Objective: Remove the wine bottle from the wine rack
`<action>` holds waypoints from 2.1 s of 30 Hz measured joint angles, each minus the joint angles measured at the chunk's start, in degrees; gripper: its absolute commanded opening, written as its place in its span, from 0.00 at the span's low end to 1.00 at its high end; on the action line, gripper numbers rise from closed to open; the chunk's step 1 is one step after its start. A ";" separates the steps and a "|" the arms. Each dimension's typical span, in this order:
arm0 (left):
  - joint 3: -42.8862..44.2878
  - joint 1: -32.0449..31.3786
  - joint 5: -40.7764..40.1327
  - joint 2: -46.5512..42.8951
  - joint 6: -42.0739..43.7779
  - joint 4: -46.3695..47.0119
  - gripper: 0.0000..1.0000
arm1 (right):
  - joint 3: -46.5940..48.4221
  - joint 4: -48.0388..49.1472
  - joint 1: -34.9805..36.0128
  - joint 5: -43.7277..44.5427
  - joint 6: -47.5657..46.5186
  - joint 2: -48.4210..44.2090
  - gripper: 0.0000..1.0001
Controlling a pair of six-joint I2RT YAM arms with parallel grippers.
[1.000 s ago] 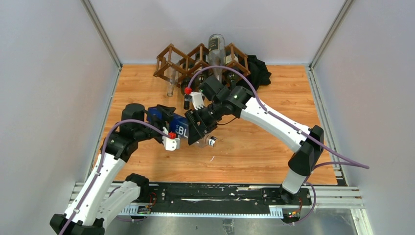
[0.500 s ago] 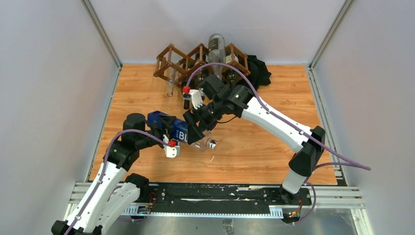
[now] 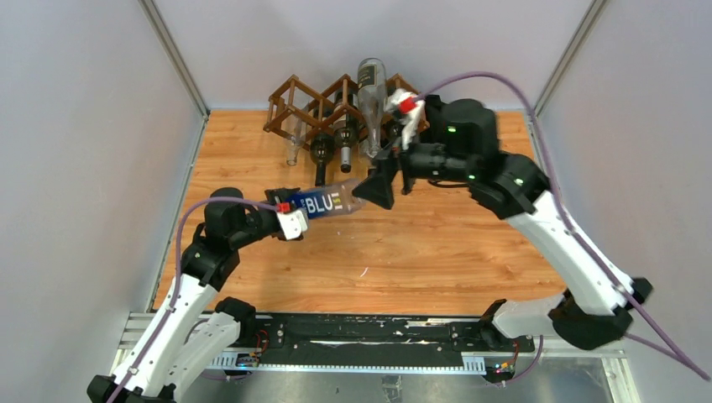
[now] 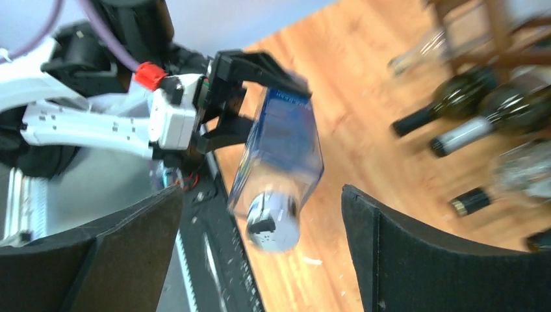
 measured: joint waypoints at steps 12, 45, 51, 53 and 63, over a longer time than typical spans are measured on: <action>13.20 0.00 2.78 7.85 -42.42 6.03 0.00 | -1.81 10.45 -5.42 -2.10 -0.59 -12.55 0.96; 19.28 -0.07 33.51 13.60 -79.41 14.60 0.00 | -10.86 40.70 -1.81 -20.76 15.50 3.45 0.71; 19.28 0.07 33.44 13.66 -80.06 14.60 0.93 | -10.86 43.65 -1.33 -21.40 18.45 4.20 0.15; 19.37 0.09 32.94 13.73 -78.60 13.25 1.00 | -10.82 43.54 -1.33 -21.46 18.62 4.70 0.00; 32.85 -0.42 17.86 20.70 -56.35 -14.38 1.00 | -10.56 26.91 -4.46 -10.97 9.16 4.52 0.00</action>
